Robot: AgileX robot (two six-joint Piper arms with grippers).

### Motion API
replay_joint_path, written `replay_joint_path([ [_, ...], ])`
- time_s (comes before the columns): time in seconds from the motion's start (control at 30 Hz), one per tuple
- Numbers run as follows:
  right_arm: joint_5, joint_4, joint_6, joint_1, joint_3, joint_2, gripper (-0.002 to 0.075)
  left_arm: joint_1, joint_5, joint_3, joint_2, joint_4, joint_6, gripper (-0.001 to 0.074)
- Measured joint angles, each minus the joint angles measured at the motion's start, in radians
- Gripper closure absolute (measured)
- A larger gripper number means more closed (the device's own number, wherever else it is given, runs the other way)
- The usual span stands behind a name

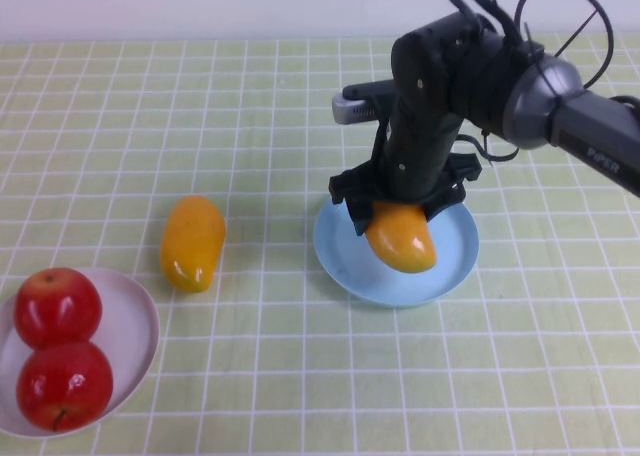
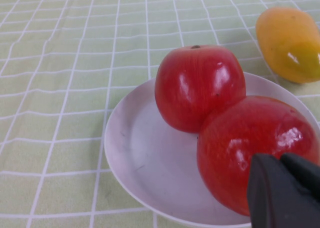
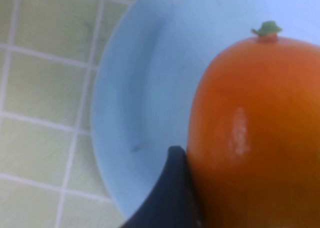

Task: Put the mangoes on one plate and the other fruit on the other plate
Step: Put another type of fruit in the right plate

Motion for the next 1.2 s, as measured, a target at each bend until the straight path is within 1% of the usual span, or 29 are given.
replay_joint_path([
  [0.17, -0.023, 0.051, -0.085, -0.004, 0.000, 0.040, 0.0148, 0.000, 0.000, 0.000, 0.000, 0.000, 0.000, 0.0731],
  [0.27, -0.035, 0.069, -0.099, -0.004, 0.000, 0.050, 0.0146, 0.000, 0.000, 0.000, 0.000, 0.000, 0.000, 0.0731],
  [0.3, -0.037, 0.069, -0.102, -0.004, 0.000, 0.052, 0.0137, 0.000, 0.000, 0.000, 0.000, 0.000, 0.000, 0.0731],
  [0.4, -0.031, 0.058, -0.102, -0.004, -0.007, 0.054, 0.0074, 0.000, 0.000, 0.000, 0.000, 0.000, 0.000, 0.0731],
  [0.47, -0.007, 0.049, -0.102, -0.004, -0.029, 0.054, 0.0050, 0.000, 0.000, 0.000, 0.000, 0.000, 0.000, 0.0731],
  [0.57, 0.042, 0.029, -0.102, -0.004, -0.080, 0.054, 0.0038, 0.000, 0.000, 0.000, 0.000, 0.000, 0.000, 0.0731],
  [0.73, 0.067, 0.011, -0.099, 0.007, -0.177, 0.054, 0.0034, 0.000, 0.000, 0.000, 0.000, 0.000, 0.000, 0.0731],
  [0.83, 0.066, 0.036, -0.084, 0.045, -0.225, 0.054, 0.0034, 0.000, 0.000, 0.000, 0.000, 0.000, 0.000, 0.0731],
  [0.9, 0.028, 0.067, -0.080, 0.082, -0.242, 0.054, 0.0034, 0.000, 0.000, 0.000, 0.000, 0.000, 0.000, 0.0731],
  [1.03, -0.109, 0.151, -0.080, 0.150, -0.249, 0.066, 0.0034, 0.000, 0.000, 0.000, 0.000, 0.000, 0.000, 0.0731],
  [1.2, -0.224, 0.219, -0.080, 0.199, -0.285, 0.131, 0.0034, 0.000, 0.000, 0.000, 0.000, 0.000, 0.000, 0.0731],
])
